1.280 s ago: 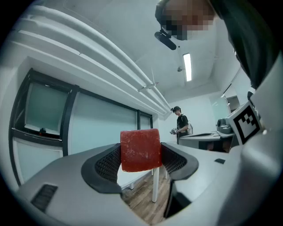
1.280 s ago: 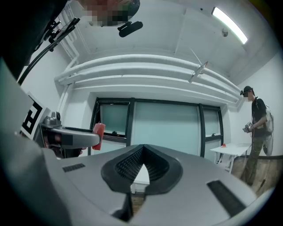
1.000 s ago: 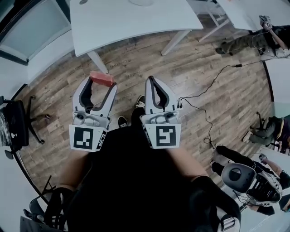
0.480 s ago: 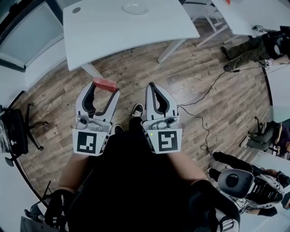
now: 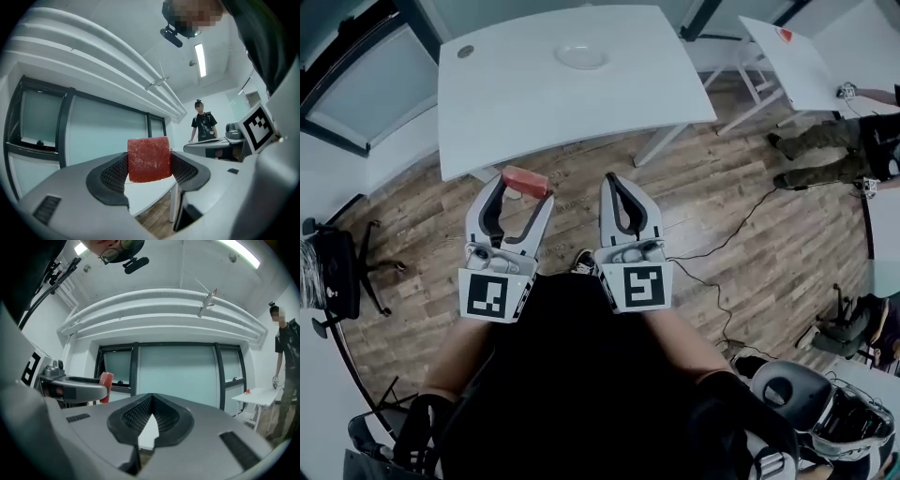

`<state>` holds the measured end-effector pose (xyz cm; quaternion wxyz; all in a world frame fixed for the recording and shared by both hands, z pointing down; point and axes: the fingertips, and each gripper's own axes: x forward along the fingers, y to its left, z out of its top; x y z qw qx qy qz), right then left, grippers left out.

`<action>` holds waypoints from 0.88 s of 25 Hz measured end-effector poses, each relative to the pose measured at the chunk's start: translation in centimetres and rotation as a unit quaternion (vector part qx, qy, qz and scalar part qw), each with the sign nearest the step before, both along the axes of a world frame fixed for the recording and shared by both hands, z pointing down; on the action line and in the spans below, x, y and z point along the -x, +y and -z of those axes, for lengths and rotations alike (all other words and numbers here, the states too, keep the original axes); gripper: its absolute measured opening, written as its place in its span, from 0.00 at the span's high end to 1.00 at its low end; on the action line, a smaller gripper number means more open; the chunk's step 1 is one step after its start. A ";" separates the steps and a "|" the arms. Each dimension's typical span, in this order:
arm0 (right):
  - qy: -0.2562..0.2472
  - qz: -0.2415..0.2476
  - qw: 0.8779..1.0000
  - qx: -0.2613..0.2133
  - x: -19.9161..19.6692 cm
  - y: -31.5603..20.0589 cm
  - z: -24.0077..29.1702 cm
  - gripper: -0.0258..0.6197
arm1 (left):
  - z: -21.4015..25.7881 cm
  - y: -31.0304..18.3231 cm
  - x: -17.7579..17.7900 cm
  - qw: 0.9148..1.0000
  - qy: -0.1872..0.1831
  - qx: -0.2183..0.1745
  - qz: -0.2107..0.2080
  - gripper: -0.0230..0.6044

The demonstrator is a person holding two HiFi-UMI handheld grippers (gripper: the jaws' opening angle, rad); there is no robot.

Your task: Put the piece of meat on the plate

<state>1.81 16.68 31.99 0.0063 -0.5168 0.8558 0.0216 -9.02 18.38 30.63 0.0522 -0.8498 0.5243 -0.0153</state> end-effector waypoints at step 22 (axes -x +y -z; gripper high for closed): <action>0.013 -0.030 0.999 0.023 -2.0 -10.3 -1.4 0.96 | -2.1 -12.7 -3.5 0.998 0.012 0.032 -0.058 0.51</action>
